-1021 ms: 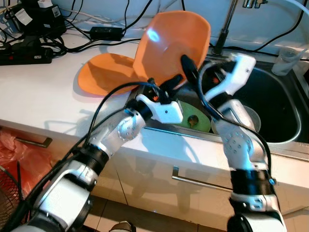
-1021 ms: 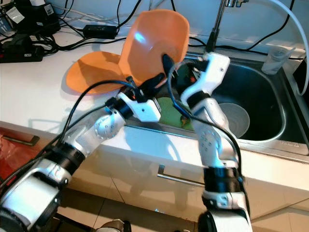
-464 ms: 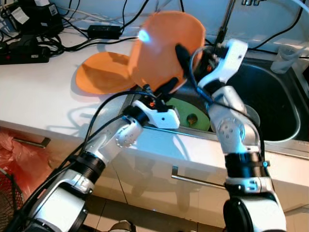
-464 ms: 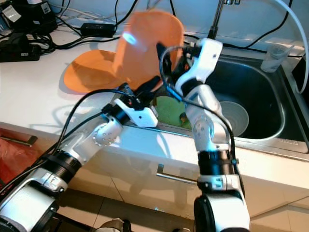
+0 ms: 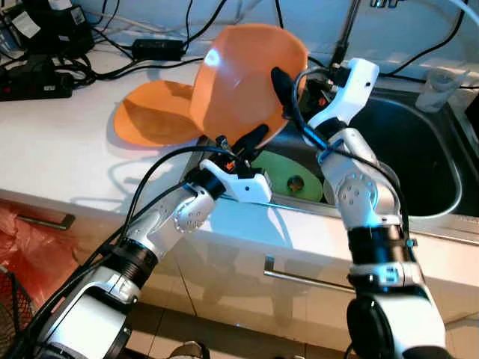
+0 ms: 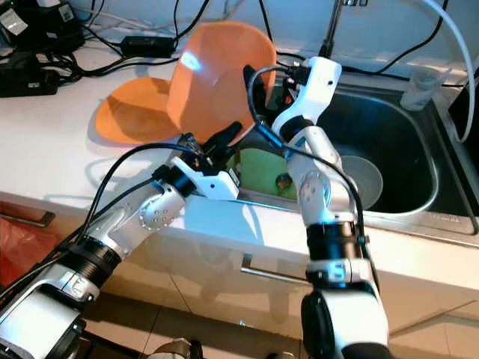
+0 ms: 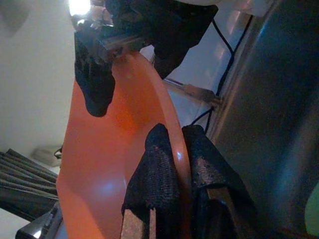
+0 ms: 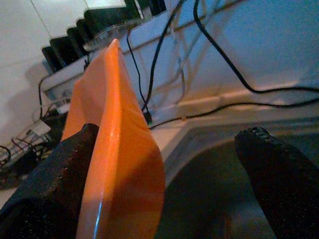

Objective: Kitchen organization

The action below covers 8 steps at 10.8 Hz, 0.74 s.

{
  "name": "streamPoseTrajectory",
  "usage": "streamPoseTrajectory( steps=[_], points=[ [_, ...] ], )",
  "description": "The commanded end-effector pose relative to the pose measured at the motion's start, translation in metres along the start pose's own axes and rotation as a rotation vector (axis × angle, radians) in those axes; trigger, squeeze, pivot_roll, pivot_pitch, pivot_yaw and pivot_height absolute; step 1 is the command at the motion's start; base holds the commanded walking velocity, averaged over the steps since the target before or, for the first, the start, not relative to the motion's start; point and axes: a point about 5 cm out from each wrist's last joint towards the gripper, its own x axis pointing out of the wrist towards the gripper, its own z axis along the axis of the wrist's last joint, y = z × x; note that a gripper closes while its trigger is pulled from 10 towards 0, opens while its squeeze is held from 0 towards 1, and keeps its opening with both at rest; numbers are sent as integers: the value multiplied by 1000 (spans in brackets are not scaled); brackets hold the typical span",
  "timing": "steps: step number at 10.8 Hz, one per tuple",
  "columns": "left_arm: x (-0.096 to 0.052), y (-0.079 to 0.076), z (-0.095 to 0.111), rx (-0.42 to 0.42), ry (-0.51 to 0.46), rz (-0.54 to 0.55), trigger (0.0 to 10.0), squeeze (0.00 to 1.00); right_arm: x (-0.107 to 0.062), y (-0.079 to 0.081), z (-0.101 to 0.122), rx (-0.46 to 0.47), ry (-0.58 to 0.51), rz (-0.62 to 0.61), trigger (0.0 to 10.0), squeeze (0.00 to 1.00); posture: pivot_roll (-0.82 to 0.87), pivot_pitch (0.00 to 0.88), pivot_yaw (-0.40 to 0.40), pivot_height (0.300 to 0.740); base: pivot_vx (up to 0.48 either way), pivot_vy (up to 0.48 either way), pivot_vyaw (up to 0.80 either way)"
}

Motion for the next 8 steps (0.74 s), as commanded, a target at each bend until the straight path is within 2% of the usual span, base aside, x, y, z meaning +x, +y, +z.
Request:
streamPoseTrajectory(
  steps=[1, 2, 3, 5, 6, 8],
  points=[
    [10, 13, 23, 13, -129, 85, 0, 0, 1, -9, -7, 10, 56, -40, 10000, 0, 87, 79, -11, 740, 0, 0, 0],
    [9, 13, 23, 10, -134, 86, 0, 0, 3, -11, -10, 21, 100, -23, 9882, 0, 87, 79, -11, 740, 0, 0, 0],
    [9, 12, 24, 9, -135, 83, 0, 0, 6, -13, -11, 29, 119, -12, 4549, 0, 91, 78, -14, 740, 0, 0, 0],
    [9, 10, 24, 7, -134, 77, 0, 0, 9, -10, -16, 96, 166, 40, 706, 0, 92, 76, -19, 740, 0, 0, 0],
    [9, 10, 24, 7, -134, 77, 0, 0, 9, -11, -18, 103, 181, 45, 0, 0, 92, 76, -21, 740, 0, 0, 0],
    [8, 10, 23, 9, -133, 73, 0, 0, 10, -11, -21, 126, 210, 65, 0, 0, 92, 74, -22, 740, 0, 0, 0]
  ],
)
